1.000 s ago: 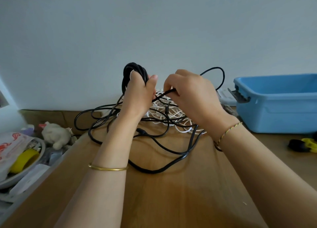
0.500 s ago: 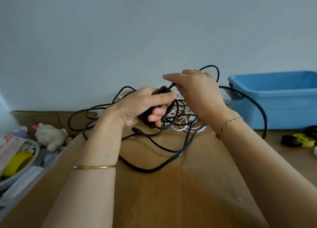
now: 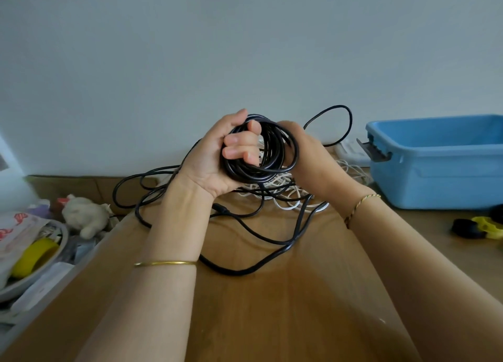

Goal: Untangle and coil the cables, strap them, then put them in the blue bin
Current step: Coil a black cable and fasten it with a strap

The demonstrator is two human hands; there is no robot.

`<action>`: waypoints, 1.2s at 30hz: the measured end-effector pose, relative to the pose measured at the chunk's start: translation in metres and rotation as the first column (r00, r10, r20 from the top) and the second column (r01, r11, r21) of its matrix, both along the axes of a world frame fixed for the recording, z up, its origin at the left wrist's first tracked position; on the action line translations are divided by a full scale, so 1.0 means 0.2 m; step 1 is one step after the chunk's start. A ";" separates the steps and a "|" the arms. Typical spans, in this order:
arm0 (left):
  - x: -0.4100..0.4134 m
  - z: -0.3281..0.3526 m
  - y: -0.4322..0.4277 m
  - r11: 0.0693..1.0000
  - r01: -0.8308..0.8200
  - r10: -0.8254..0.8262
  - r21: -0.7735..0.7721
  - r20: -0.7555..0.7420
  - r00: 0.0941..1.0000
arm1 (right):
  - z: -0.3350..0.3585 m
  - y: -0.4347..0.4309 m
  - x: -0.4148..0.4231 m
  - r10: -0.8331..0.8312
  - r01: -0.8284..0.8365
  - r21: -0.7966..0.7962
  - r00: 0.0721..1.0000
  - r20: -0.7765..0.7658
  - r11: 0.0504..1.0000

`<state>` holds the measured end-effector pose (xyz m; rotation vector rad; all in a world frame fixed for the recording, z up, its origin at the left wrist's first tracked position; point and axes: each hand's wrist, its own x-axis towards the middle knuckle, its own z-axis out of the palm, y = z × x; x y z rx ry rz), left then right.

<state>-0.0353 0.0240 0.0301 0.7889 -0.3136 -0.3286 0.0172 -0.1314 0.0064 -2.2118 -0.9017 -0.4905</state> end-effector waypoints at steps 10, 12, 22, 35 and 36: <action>0.05 0.01 0.04 0.805 -0.460 0.461 -0.375 -0.093 0.883 | -0.05 0.05 -0.03 -0.010 -0.061 -0.371 0.983 -0.185 0.926; 0.06 0.01 0.06 0.729 -0.561 0.565 -0.392 -0.118 0.817 | -0.03 0.06 -0.06 -0.007 -0.079 -0.502 0.986 -0.168 0.861; 0.07 -0.05 -0.05 0.358 -0.887 0.732 0.293 0.501 0.461 | 0.15 0.10 -0.28 0.212 -0.177 -0.577 0.977 -0.008 0.797; -0.01 -0.06 -0.11 0.829 -0.196 0.122 0.525 0.172 0.978 | 0.21 -0.08 -0.16 0.235 -0.230 0.140 0.972 -0.022 0.963; -0.01 -0.06 -0.10 0.853 -0.161 0.087 0.497 0.169 0.982 | 0.20 -0.08 -0.15 0.237 -0.234 0.182 0.971 0.005 0.955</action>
